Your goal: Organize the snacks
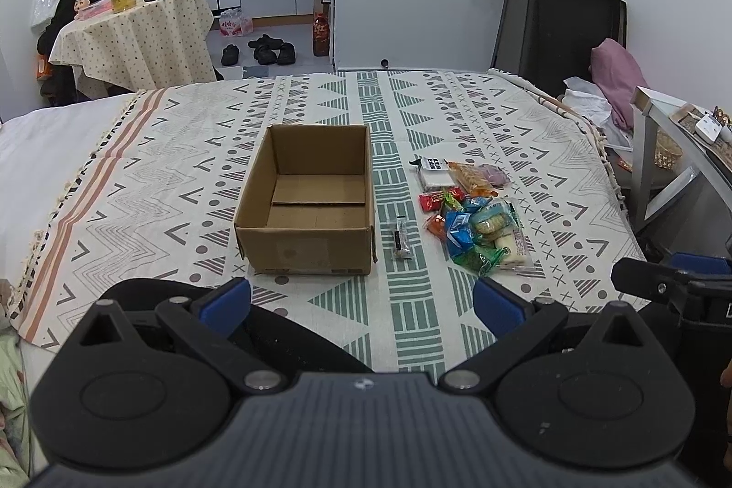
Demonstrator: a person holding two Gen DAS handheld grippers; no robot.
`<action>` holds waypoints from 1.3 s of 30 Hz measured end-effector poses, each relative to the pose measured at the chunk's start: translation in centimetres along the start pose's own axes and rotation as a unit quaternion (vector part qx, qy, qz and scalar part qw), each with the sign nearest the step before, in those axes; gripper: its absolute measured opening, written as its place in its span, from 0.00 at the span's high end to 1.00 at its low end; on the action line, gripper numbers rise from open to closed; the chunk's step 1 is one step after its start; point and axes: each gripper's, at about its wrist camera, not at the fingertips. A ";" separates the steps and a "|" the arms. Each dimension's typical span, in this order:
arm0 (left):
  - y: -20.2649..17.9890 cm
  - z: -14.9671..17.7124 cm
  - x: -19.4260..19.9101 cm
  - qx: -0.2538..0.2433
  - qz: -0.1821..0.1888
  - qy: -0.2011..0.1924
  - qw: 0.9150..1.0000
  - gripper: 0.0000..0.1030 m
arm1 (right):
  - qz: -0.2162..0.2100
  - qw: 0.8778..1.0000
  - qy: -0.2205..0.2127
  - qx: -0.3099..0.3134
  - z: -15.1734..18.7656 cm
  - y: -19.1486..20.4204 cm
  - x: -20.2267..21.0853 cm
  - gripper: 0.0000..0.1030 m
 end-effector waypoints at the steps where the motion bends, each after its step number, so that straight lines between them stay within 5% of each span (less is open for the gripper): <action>1: 0.0 0.0 0.0 0.000 0.000 0.000 1.000 0.00 | 0.000 1.000 0.001 0.000 0.0 0.1 0.0 0.00; 39: 0.2 0.2 -0.4 0.009 0.005 0.004 1.000 0.00 | 0.005 1.000 0.006 0.000 -0.3 -0.1 -0.2 0.00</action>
Point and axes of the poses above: each gripper's, at about its wrist camera, not at the fingertips, and x roughly against the way its jaws point, y to its left, z to its underside, and after that the axes turned 1 degree about -y, right-handed
